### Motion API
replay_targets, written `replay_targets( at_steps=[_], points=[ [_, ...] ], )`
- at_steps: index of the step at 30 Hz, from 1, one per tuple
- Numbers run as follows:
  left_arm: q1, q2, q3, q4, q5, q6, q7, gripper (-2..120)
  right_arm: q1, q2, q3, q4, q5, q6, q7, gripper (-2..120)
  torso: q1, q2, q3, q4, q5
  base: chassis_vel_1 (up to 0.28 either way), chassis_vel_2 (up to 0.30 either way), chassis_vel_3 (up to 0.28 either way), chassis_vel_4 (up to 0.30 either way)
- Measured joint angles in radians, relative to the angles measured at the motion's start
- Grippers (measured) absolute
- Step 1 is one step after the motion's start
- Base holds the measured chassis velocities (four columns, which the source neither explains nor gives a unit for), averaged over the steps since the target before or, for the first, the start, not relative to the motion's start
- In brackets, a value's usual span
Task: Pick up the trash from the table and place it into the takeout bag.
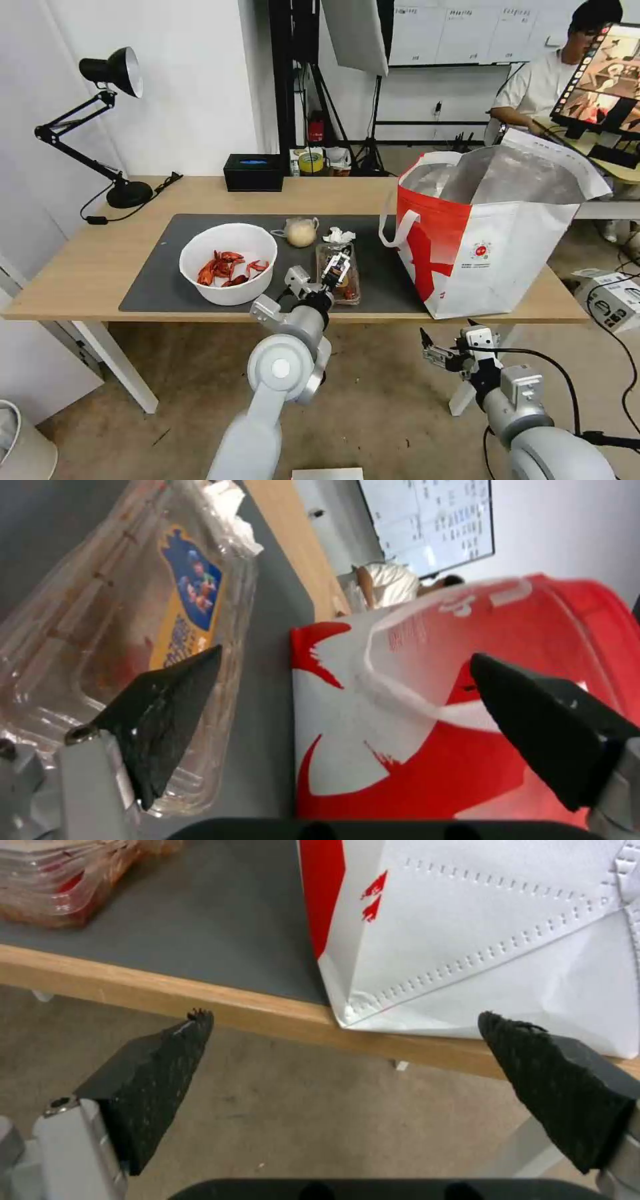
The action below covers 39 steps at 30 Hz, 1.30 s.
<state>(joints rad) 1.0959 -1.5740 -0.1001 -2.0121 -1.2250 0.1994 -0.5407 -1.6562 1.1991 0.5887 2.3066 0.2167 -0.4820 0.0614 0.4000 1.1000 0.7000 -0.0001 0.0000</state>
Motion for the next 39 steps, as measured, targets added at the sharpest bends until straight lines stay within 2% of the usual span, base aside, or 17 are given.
replay_targets(
  at_steps=[6,8,9,12,13,16,17,19,20,23,25,27,29,31,32,35,39],
  points=[
    [-0.008,0.068,0.024,-0.025,0.096,0.042,0.025,96,0.001,0.002,0.000,0.000,0.002,0.007,0.000,100,0.000,0.000,0.000,0.0000,0.0000,0.000,0.000,0.000,0.000],
    [-0.015,0.142,0.038,-0.026,0.227,0.073,0.086,85,0.010,-0.001,-0.003,-0.002,0.013,0.010,0.001,100,0.000,0.000,0.000,0.0001,-0.0001,0.000,0.000,0.000,0.000],
    [-0.015,0.142,0.038,-0.026,0.227,0.073,0.086,85,0.010,-0.001,-0.003,-0.002,0.013,0.010,0.001,100,0.000,0.000,0.000,0.0001,-0.0001,0.000,0.000,0.000,0.000],
    [-0.045,0.236,0.070,-0.023,0.362,0.111,0.163,70,0.039,-0.002,-0.016,-0.013,0.076,0.041,0.028,100,0.000,0.000,0.000,0.0002,-0.0002,0.000,0.000,0.000,0.000],
    [-0.045,0.236,0.070,-0.023,0.362,0.111,0.163,70,0.039,-0.002,-0.016,-0.013,0.076,0.041,0.028,100,0.000,0.000,0.000,0.0002,-0.0002,0.000,0.000,0.000,0.000],
    [-0.089,0.324,0.098,-0.011,0.425,0.118,0.227,57,0.079,-0.001,-0.023,-0.020,0.260,0.055,0.076,100,0.000,0.000,0.000,0.0000,-0.0002,0.000,0.000,0.000,0.000],
    [-0.089,0.324,0.098,-0.011,0.425,0.118,0.227,57,0.079,-0.001,-0.023,-0.020,0.260,0.055,0.076,100,0.000,0.000,0.000,0.0000,-0.0002,0.000,0.000,0.000,0.000],
    [-0.104,0.375,0.108,-0.010,0.452,0.118,0.264,47,0.106,-0.004,-0.024,-0.022,0.389,0.058,0.098,100,0.000,0.000,0.000,0.0001,-0.0002,0.000,0.000,0.000,0.000],
    [-0.104,0.375,0.108,-0.010,0.452,0.118,0.264,47,0.106,-0.004,-0.024,-0.022,0.389,0.058,0.098,100,0.000,0.000,0.000,0.0001,-0.0002,0.000,0.000,0.000,0.000],
    [-0.108,0.434,0.110,-0.009,0.502,0.116,0.316,31,0.147,-0.015,-0.021,-0.022,0.614,0.057,0.119,100,0.000,0.000,0.000,0.0002,-0.0002,0.000,0.000,0.000,0.000],
    [-0.108,0.442,0.111,-0.009,0.509,0.115,0.323,28,0.155,-0.017,-0.020,-0.022,0.663,0.054,0.123,100,0.000,0.000,0.000,0.0001,-0.0002,0.000,0.000,0.000,0.000],
    [-0.104,0.465,0.115,-0.008,0.534,0.109,0.345,17,0.189,-0.020,-0.020,-0.015,0.825,0.033,0.142,100,0.000,0.000,0.000,0.0002,-0.0003,0.000,0.000,0.000,0.000],
    [-0.102,0.470,0.116,-0.006,0.544,0.108,0.354,13,0.198,-0.020,-0.020,-0.015,0.856,0.026,0.145,100,0.000,0.000,0.000,0.0002,-0.0002,0.000,0.000,0.000,0.000],
    [-0.100,0.485,0.122,0.004,0.575,0.096,0.394,1,0.231,-0.024,-0.021,-0.017,0.971,0.003,0.152,100,0.000,0.000,0.000,0.0002,-0.0002,0.000,0.000,0.000,0.000],
    [-0.100,0.485,0.122,0.004,0.575,0.096,0.394,1,0.231,-0.024,-0.021,-0.017,0.971,0.003,0.152,100,0.000,0.000,0.000,0.0002,-0.0002,0.000,0.000,0.000,0.000],
    [-0.107,0.503,0.152,0.024,0.599,0.081,0.428,0,0.255,-0.033,-0.032,-0.027,1.087,-0.006,0.151,100,0.000,0.000,0.000,0.0002,-0.0001,0.000,0.000,0.000,0.000],
    [-0.128,0.510,0.190,0.043,0.629,0.072,0.441,0,0.277,-0.037,-0.037,-0.041,1.145,-0.003,0.141,100,0.000,0.000,0.000,0.0000,0.0000,0.000,0.000,0.000,0.000]
  ],
)
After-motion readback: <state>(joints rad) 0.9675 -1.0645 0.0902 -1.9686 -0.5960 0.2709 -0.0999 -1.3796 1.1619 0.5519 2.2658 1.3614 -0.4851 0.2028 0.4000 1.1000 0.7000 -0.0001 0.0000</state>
